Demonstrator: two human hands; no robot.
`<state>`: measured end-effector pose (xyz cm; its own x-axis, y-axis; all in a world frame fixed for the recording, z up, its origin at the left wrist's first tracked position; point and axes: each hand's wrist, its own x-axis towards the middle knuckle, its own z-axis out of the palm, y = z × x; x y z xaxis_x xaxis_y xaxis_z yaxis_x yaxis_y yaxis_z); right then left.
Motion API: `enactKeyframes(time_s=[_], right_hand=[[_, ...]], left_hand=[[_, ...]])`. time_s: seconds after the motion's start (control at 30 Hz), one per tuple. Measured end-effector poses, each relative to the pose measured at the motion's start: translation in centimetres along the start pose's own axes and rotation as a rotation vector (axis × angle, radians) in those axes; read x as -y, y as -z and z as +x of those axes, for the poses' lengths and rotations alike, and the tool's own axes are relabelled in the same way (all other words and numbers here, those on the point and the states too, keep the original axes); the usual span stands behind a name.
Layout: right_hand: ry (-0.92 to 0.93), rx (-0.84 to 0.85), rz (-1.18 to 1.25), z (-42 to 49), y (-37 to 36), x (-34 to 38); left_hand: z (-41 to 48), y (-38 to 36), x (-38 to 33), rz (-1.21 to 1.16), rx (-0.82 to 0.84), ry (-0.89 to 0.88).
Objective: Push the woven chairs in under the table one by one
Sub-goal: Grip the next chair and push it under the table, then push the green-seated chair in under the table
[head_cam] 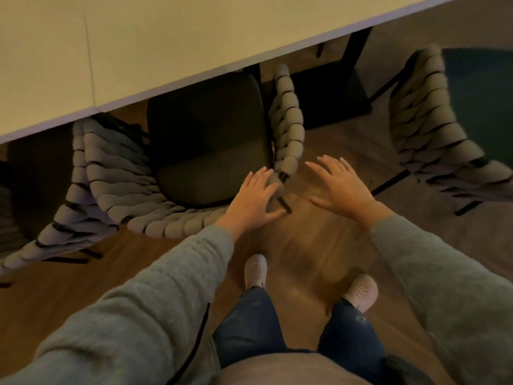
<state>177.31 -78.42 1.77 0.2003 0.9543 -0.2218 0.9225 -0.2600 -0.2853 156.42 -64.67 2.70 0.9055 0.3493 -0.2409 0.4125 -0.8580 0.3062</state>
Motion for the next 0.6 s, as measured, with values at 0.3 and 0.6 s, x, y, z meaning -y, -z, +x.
enactKeyframes(time_s=[0.3,0.6], right_hand=[[-0.156,-0.160,-0.045,-13.2,4.7,-20.3],[-0.401,0.054,-0.173,-25.4,7.0,-39.8]], left_hand=[[12.6,-2.8,-19.9,0.155,0.050,-0.077],[25.9,-5.1,-38.0,0.202,0.059,-0.224]])
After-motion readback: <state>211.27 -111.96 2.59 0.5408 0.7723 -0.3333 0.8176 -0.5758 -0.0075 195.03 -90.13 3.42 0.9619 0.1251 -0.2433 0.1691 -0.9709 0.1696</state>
